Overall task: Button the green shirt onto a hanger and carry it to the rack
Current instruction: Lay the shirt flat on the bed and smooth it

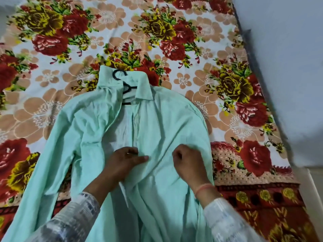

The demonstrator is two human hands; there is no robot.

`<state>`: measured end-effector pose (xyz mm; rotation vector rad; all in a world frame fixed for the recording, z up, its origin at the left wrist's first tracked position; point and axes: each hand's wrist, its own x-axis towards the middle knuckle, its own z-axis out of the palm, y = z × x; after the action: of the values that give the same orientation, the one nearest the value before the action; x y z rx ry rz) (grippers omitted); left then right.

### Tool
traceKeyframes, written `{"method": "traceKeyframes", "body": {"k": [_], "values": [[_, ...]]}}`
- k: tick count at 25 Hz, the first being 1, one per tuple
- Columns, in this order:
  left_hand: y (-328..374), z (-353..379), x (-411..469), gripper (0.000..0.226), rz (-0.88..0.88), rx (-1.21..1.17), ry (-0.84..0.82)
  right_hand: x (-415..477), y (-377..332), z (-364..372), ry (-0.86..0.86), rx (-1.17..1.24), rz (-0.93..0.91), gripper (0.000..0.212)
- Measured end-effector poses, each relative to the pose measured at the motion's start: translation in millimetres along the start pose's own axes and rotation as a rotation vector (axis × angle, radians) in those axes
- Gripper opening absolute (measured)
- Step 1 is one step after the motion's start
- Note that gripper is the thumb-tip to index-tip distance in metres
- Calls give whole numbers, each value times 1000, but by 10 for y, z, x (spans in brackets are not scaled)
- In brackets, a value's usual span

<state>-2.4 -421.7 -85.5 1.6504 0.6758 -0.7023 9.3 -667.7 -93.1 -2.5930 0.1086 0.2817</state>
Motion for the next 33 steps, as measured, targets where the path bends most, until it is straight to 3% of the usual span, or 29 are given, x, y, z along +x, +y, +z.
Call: {"method": "traceKeyframes", "body": {"k": [2,4,5,7,9,10,12,13,16,18,20,22,24,27,28,30,32,33], "values": [[-88,8,-50,55,55,284,57,-315,120,120,-20,-11,73,11],[-120,59,-144,49,69,374,88,-484,246,153,69,-3,106,2],[-119,83,-184,43,83,287,122,-535,283,131,111,-16,138,12],[-82,125,-257,27,77,-139,164,-607,352,113,134,-15,203,33],[-75,145,-351,30,19,-514,18,-667,342,66,35,18,295,40],[-136,138,-410,38,-19,-603,-78,-677,355,59,-43,62,314,38],[-354,112,-508,52,-68,-567,-221,-703,407,18,-173,181,334,25],[-482,99,-545,63,-75,-511,-272,-706,441,-3,-132,215,362,22],[-767,97,-610,80,-52,-456,-288,-759,589,-61,241,190,476,20],[-925,88,-626,82,29,-552,-241,-947,509,-25,252,177,412,32],[-1001,94,-706,74,118,-585,-271,-1233,346,130,58,90,333,59],[-1009,109,-797,48,142,-483,-317,-1485,281,238,-44,-25,348,69],[-1007,143,-922,23,132,-457,-286,-1669,304,192,99,-156,322,67],[-1082,132,-996,24,140,-618,-209,-1834,389,193,347,-284,77,48],[-1124,125,-1022,29,158,-621,-215,-1919,360,226,302,-255,47,36],[-1239,104,-1059,37,183,-599,-246,-2067,316,305,137,-106,193,20],[-1352,95,-1127,46,171,-637,-277,-2223,428,337,-4,50,358,26],[-1425,76,-1147,51,142,-664,-291,-2327,503,334,-66,100,338,37]]}}
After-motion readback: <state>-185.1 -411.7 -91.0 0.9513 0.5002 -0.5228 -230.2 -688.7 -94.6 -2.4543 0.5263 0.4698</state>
